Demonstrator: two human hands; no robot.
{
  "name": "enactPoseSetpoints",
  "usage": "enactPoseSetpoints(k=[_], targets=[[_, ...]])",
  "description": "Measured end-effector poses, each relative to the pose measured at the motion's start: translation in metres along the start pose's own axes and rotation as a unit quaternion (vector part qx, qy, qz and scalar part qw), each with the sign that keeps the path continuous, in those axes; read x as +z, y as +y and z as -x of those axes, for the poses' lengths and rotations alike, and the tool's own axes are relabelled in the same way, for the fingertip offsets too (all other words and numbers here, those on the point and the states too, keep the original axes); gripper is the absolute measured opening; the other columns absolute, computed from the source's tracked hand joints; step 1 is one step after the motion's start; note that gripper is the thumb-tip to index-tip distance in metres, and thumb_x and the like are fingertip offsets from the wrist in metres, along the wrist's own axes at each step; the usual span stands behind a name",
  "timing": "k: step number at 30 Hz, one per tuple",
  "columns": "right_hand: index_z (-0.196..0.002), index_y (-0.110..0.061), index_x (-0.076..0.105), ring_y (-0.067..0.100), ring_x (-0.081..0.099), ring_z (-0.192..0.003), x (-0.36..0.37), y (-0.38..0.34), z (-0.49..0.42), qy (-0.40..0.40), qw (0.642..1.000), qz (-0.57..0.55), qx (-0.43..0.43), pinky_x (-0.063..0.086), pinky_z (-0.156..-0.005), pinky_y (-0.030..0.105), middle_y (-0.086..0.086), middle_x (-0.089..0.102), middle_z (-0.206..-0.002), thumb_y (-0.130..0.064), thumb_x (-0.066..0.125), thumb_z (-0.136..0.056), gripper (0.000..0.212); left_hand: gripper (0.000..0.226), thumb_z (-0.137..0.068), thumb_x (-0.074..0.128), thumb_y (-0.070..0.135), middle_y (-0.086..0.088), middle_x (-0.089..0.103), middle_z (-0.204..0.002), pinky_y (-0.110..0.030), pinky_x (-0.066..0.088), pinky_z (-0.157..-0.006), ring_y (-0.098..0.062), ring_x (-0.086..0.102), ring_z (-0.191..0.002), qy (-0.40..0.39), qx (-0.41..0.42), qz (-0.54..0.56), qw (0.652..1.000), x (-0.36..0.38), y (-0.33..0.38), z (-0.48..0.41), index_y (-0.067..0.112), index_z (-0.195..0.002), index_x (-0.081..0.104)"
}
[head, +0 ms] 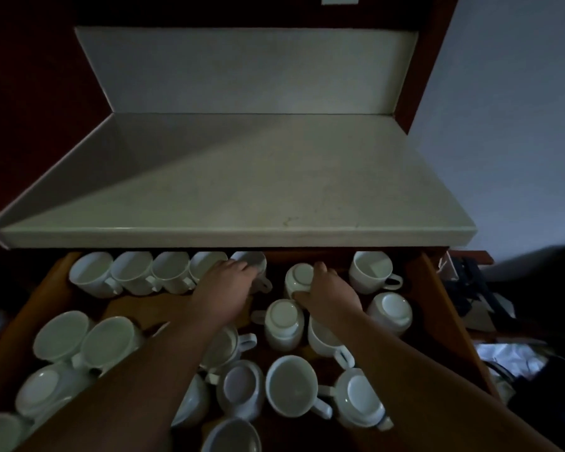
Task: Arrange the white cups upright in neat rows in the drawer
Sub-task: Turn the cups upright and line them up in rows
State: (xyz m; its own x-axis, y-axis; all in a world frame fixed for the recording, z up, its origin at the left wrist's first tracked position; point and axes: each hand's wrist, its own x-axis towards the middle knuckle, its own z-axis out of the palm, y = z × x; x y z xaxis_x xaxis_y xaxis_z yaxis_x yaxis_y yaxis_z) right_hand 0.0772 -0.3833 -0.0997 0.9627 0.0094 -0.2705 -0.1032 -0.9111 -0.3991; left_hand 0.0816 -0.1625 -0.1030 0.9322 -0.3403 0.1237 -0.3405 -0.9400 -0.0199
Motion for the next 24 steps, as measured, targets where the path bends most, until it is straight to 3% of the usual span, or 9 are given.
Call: enactPoseSetpoints(k=[2,4,7,9,11,15,18,21,24], targets=[[-0.145,-0.011,0.040,0.030,0.064,-0.114,-0.005,0.007,0.000,0.006,0.998,-0.063,0.004,0.052,-0.081,0.038,0.014,0.059,-0.134,-0.051,0.071,-0.091,0.074,0.028,-0.096,0.062,0.027,-0.004,0.068,-0.118,-0.038,0.048,-0.088,-0.028,0.062,-0.107,0.017,-0.032,0.067,0.997,-0.004,0.009,0.004,0.020,-0.123,0.067],[-0.126,-0.012,0.052,0.021,0.068,-0.091,-0.015,0.015,0.001,0.016,0.989,-0.145,0.005,0.051,-0.071,0.033,0.006,0.070,-0.109,-0.055,0.073,-0.088,0.061,0.038,-0.097,0.064,0.034,-0.001,0.065,-0.128,-0.036,0.051,-0.088,-0.024,0.062,-0.113,0.033,-0.063,0.162,0.984,-0.013,0.024,0.006,0.022,-0.134,0.064],[-0.099,-0.014,0.066,0.017,0.068,-0.066,-0.029,0.024,0.002,-0.001,0.970,-0.245,0.007,0.049,-0.057,0.033,0.001,0.071,-0.075,-0.058,0.074,-0.086,0.047,0.055,-0.095,0.068,0.045,0.008,0.059,-0.141,-0.037,0.054,-0.098,-0.013,0.062,-0.121,-0.007,-0.094,0.309,0.947,-0.023,0.043,0.003,0.033,-0.147,0.052],[-0.092,-0.011,0.073,0.023,0.072,-0.067,-0.035,0.029,-0.001,-0.025,0.948,-0.317,0.017,0.057,-0.064,0.040,0.006,0.075,-0.074,-0.056,0.079,-0.083,0.046,0.074,-0.089,0.075,0.047,0.008,0.050,-0.154,-0.037,0.050,-0.106,-0.012,0.055,-0.133,-0.054,-0.077,0.376,0.922,-0.025,0.054,0.000,0.040,-0.154,0.040],[-0.090,-0.008,0.077,0.023,0.071,-0.062,-0.039,0.033,-0.004,-0.063,0.922,-0.382,0.029,0.056,-0.065,0.040,0.009,0.075,-0.073,-0.052,0.081,-0.082,0.045,0.093,-0.083,0.082,0.051,0.007,0.040,-0.162,-0.036,0.047,-0.110,-0.014,0.049,-0.139,-0.095,-0.073,0.384,0.916,-0.028,0.063,-0.005,0.044,-0.158,0.029],[-0.087,-0.005,0.078,0.026,0.067,-0.066,-0.040,0.036,-0.006,-0.098,0.888,-0.443,0.068,0.053,-0.068,0.038,0.010,0.072,-0.067,-0.055,0.079,-0.082,0.050,0.105,-0.081,0.083,0.056,0.003,0.024,-0.168,-0.040,0.043,-0.114,-0.020,0.039,-0.146,-0.129,-0.064,0.364,0.920,-0.037,0.075,-0.013,0.044,-0.162,0.018],[-0.096,-0.004,0.078,0.035,0.073,-0.077,-0.038,0.040,-0.005,-0.104,0.855,-0.498,0.103,0.059,-0.082,0.044,0.016,0.076,-0.081,-0.059,0.082,-0.072,0.060,0.118,-0.072,0.087,0.059,0.010,0.012,-0.170,-0.048,0.040,-0.118,-0.022,0.029,-0.152,-0.175,-0.054,0.345,0.921,-0.039,0.075,-0.019,0.048,-0.161,0.010],[-0.109,-0.003,0.075,0.042,0.076,-0.096,-0.038,0.037,0.000,-0.121,0.820,-0.548,0.114,0.059,-0.094,0.059,0.020,0.079,-0.099,-0.052,0.082,-0.081,0.056,0.119,-0.069,0.089,0.053,0.004,0.017,-0.167,-0.050,0.043,-0.114,-0.027,0.036,-0.148,-0.179,-0.062,0.295,0.937,-0.037,0.076,-0.026,0.050,-0.160,0.011],[-0.106,-0.006,0.072,0.032,0.075,-0.085,-0.039,0.034,-0.001,-0.135,0.810,-0.559,0.113,0.062,-0.085,0.045,0.014,0.078,-0.089,-0.043,0.070,-0.097,0.038,0.106,-0.078,0.085,0.045,-0.011,0.031,-0.161,-0.047,0.045,-0.110,-0.034,0.045,-0.142,-0.152,-0.065,0.251,0.954,-0.032,0.079,-0.034,0.041,-0.161,0.019]])
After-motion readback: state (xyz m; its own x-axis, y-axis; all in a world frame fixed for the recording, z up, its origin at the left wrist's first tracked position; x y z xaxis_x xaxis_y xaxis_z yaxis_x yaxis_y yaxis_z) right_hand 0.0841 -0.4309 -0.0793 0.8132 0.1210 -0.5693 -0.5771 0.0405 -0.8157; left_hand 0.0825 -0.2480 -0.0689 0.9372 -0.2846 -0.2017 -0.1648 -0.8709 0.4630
